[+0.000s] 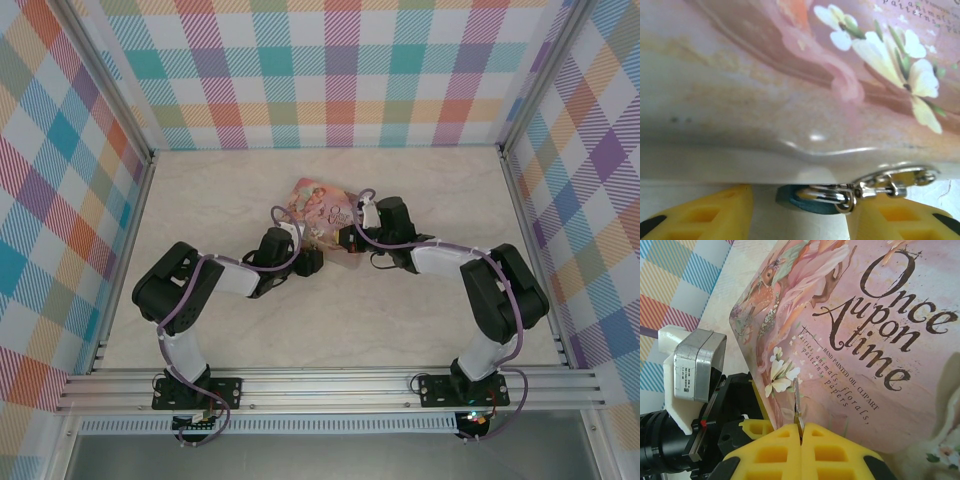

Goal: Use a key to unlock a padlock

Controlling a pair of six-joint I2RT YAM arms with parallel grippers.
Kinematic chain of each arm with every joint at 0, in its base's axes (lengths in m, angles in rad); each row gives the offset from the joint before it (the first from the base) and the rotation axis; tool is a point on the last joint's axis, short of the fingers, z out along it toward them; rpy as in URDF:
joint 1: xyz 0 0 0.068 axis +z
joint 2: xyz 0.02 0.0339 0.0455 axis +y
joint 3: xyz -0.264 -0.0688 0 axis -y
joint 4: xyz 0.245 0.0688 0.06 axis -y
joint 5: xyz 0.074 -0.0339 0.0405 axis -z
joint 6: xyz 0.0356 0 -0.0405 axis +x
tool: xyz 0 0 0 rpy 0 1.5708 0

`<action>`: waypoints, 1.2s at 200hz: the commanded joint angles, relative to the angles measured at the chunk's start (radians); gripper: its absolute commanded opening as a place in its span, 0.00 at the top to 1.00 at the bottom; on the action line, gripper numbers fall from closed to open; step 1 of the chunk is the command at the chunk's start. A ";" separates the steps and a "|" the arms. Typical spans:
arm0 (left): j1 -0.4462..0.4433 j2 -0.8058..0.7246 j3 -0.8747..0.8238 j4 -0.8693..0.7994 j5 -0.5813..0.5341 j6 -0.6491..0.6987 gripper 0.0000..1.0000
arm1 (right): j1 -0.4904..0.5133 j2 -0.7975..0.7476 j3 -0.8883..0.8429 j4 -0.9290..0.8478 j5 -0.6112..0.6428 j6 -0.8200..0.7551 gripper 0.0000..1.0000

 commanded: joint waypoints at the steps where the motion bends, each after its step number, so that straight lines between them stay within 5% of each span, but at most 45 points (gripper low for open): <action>1: 0.002 -0.004 0.000 0.069 0.027 -0.018 0.50 | -0.002 -0.003 -0.015 0.013 -0.027 -0.001 1.00; 240: -0.056 0.005 0.018 0.080 -0.066 -0.074 0.61 | -0.002 -0.014 -0.017 0.011 -0.028 -0.002 1.00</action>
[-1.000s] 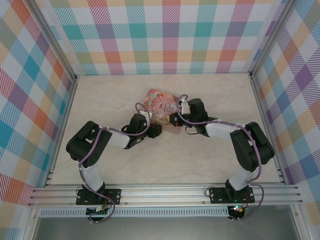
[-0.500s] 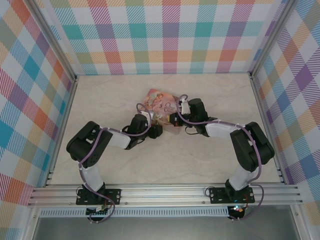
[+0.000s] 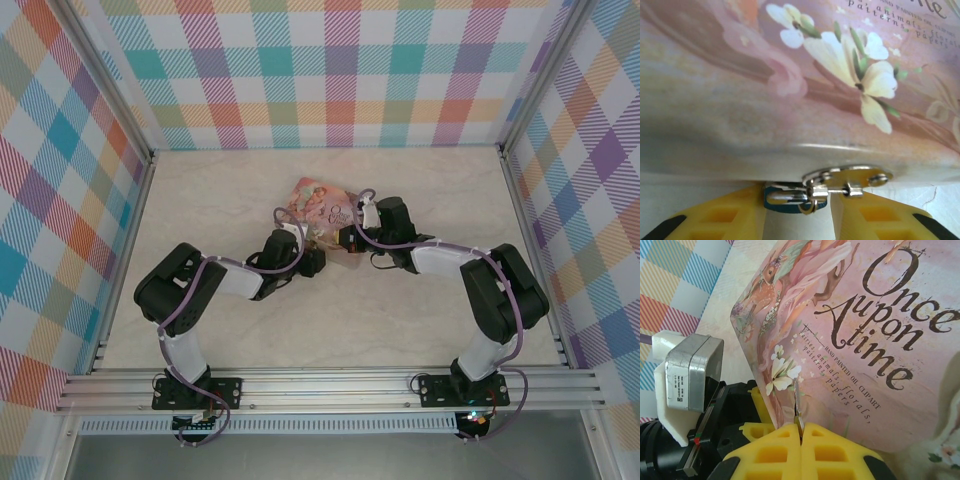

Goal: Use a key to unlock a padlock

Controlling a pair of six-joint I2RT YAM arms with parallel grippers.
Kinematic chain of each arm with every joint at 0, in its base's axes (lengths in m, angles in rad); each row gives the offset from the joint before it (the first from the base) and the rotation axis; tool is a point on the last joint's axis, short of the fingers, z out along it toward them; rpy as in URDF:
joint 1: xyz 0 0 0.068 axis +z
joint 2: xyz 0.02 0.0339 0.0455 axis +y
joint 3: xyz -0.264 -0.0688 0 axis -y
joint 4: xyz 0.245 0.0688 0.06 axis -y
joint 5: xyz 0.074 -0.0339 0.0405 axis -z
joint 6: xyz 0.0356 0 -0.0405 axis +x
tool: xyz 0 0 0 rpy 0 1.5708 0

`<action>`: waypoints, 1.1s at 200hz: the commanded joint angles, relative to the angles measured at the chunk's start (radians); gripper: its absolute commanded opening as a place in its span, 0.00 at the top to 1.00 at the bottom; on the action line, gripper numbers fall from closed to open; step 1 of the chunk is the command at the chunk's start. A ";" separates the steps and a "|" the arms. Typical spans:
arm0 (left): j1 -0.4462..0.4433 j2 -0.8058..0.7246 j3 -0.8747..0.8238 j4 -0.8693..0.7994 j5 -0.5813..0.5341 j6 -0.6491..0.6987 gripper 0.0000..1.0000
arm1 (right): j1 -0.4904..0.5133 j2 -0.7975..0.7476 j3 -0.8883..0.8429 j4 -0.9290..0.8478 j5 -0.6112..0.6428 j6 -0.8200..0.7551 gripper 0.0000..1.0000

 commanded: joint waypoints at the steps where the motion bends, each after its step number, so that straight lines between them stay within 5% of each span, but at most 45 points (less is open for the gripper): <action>1: -0.008 0.004 0.016 0.058 -0.021 -0.028 0.61 | -0.002 -0.015 -0.017 0.010 -0.028 -0.002 1.00; 164: -0.016 0.016 0.021 0.095 -0.058 -0.066 0.68 | 0.006 -0.019 -0.012 0.005 -0.029 0.004 1.00; 220: -0.021 -0.017 0.028 0.045 -0.037 -0.093 0.71 | 0.007 -0.130 -0.086 0.053 0.030 -0.045 1.00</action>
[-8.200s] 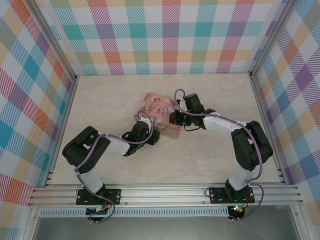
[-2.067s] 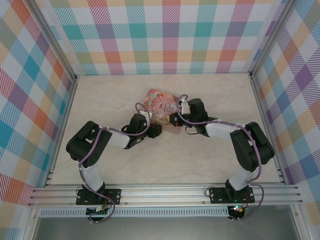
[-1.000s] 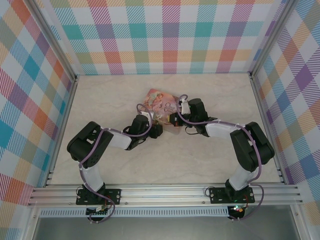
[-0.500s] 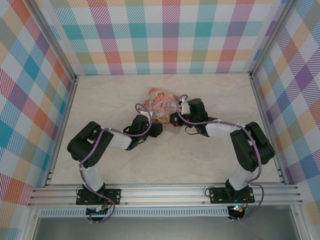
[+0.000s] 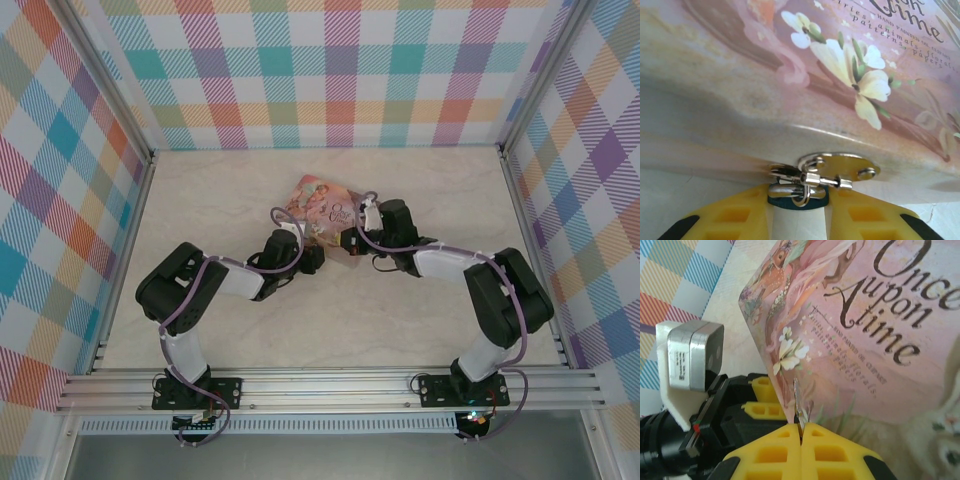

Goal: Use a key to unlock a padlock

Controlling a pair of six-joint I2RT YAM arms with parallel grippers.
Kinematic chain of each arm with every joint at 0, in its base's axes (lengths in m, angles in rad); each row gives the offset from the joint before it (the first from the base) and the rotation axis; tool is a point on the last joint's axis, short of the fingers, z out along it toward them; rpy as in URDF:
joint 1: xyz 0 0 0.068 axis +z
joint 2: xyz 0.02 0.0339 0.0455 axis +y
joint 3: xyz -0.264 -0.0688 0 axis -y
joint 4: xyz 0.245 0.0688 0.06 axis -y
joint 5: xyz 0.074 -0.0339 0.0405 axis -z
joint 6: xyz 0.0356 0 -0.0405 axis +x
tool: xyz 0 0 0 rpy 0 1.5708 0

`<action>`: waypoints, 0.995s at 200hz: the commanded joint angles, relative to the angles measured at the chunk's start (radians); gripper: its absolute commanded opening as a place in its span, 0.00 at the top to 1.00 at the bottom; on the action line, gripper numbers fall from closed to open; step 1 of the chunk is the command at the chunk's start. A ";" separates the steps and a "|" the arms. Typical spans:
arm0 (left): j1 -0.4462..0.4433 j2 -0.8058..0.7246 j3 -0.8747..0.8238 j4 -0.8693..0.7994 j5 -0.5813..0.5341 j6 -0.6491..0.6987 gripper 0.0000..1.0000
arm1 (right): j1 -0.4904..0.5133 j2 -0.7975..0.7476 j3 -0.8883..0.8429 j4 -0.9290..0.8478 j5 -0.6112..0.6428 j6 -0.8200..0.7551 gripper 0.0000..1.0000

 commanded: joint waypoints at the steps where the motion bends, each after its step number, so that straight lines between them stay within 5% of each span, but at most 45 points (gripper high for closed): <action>1: -0.016 -0.029 0.028 -0.001 0.003 -0.027 0.71 | 0.006 -0.084 -0.043 0.045 0.026 -0.043 1.00; 105: -0.047 -0.179 0.111 -0.327 0.037 -0.201 0.72 | 0.140 -0.395 -0.301 -0.079 0.248 -0.365 1.00; 199: -0.050 -0.198 0.201 -0.514 0.119 -0.323 0.76 | 0.265 -0.214 -0.275 -0.018 0.356 -0.458 1.00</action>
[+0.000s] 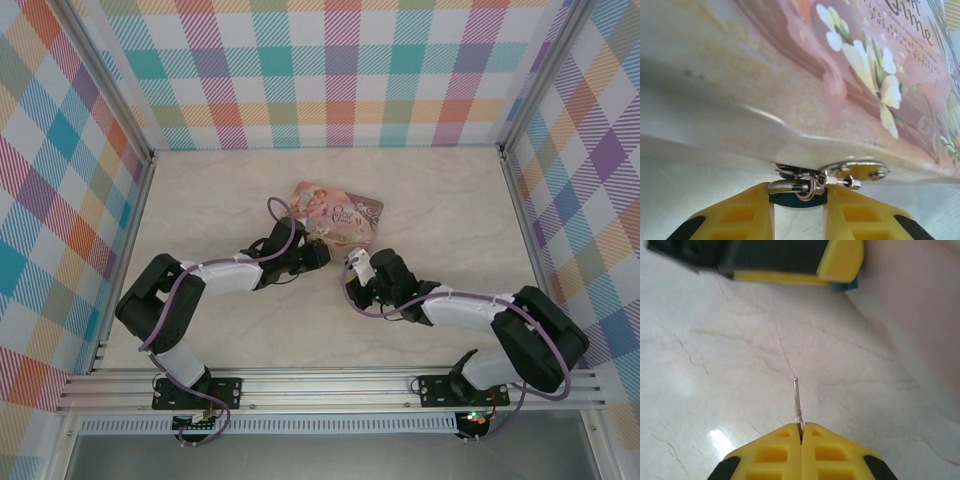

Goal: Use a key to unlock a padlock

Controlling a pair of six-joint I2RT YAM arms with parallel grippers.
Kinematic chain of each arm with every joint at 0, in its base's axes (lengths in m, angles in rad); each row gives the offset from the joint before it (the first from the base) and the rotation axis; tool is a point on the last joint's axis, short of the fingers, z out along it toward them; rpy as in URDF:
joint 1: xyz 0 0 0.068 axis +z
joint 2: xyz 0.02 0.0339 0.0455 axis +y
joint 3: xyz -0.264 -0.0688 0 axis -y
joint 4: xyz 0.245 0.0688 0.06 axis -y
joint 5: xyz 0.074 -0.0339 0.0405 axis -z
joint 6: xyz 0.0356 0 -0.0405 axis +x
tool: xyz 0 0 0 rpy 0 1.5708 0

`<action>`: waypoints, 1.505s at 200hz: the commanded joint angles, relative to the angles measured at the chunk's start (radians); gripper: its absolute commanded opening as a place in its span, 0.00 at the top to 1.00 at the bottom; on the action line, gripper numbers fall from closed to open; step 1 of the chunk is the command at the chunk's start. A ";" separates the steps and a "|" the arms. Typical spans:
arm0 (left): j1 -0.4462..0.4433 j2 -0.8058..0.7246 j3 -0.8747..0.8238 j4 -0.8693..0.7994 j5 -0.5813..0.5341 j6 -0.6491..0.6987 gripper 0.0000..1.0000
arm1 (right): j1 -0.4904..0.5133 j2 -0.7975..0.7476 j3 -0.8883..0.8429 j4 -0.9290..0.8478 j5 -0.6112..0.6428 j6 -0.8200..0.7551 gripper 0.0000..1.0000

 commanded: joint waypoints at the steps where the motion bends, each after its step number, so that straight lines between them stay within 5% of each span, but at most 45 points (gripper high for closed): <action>1: -0.010 -0.048 0.054 -0.053 0.031 -0.032 0.76 | 0.010 0.034 0.043 0.044 0.039 -0.044 1.00; 301: -0.011 -0.052 0.052 -0.062 0.050 -0.067 0.77 | 0.041 0.245 0.096 0.290 0.195 -0.087 1.00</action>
